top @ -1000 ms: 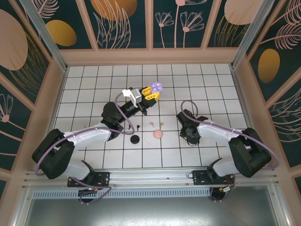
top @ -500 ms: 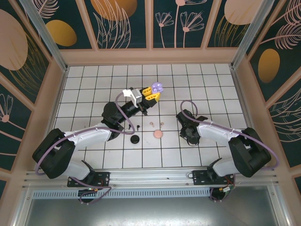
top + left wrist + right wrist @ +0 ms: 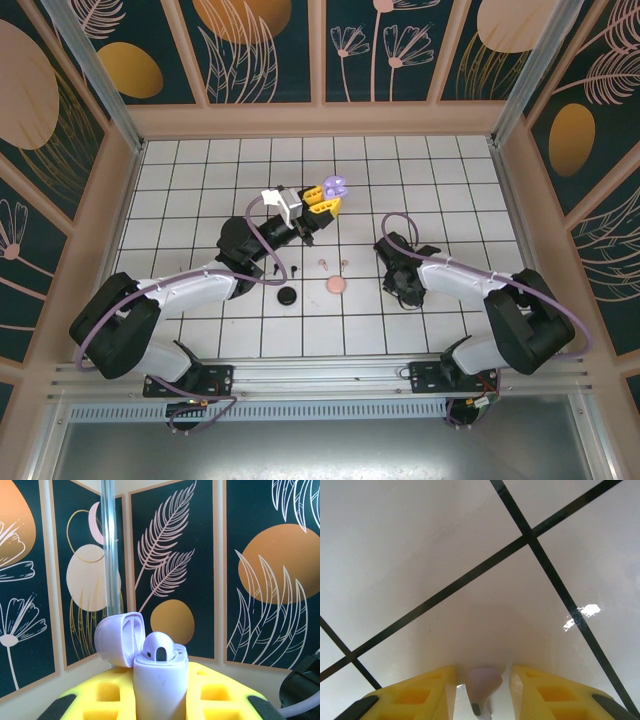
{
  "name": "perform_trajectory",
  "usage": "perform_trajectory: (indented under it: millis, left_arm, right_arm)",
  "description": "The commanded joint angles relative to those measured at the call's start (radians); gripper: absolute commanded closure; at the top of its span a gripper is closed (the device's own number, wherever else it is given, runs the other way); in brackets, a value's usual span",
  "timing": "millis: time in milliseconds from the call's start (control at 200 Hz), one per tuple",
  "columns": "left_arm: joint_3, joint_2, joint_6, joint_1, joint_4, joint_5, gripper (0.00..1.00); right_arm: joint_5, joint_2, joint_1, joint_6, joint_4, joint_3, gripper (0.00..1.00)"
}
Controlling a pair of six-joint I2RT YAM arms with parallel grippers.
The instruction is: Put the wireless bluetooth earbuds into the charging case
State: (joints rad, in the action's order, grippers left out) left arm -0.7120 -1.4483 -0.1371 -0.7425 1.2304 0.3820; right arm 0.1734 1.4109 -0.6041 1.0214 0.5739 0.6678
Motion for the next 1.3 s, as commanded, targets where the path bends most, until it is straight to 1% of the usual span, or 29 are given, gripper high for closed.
perform_trajectory:
  millis: [0,140,460,520,606,771,876,966,1146,1296]
  left_arm:
    - [0.0,-0.004,-0.021,-0.006,0.052,0.014,1.0]
    - [-0.001,-0.004,-0.024,-0.005,0.05,0.014,1.0]
    - [-0.001,-0.005,-0.036,-0.005,0.049,0.02,1.0]
    - [-0.003,-0.004,-0.036,-0.006,0.048,0.023,1.0]
    - [-0.006,-0.005,-0.032,-0.005,0.038,0.026,1.0]
    - [-0.023,0.0,-0.007,-0.006,0.006,0.024,1.0]
    - [-0.039,0.003,0.022,-0.006,-0.023,0.024,1.0]
    - [-0.044,0.006,0.064,-0.006,-0.043,0.025,1.0]
    - [-0.063,-0.001,0.147,-0.005,-0.073,0.018,1.0]
    - [-0.09,-0.031,0.172,-0.005,-0.065,0.008,1.0]
  right_arm:
    - [0.075,0.029,0.008,-0.036,0.041,0.013,0.65]
    - [0.069,0.038,0.008,-0.046,0.027,0.014,0.66]
    - [0.062,0.006,0.007,-0.056,-0.015,-0.007,0.79]
    - [0.065,-0.026,0.008,-0.061,-0.03,-0.018,0.81]
    - [0.069,-0.097,0.008,-0.078,-0.064,-0.032,0.82]
    - [0.075,-0.283,0.015,-0.119,-0.109,-0.011,0.82]
    - [0.068,-0.373,0.027,-0.164,-0.106,0.072,0.82]
    - [0.062,-0.41,0.033,-0.228,-0.097,0.203,0.82]
    - [0.035,-0.375,0.033,-0.357,-0.096,0.5,0.82]
    - [-0.036,-0.33,0.026,-0.422,-0.158,0.652,0.82]
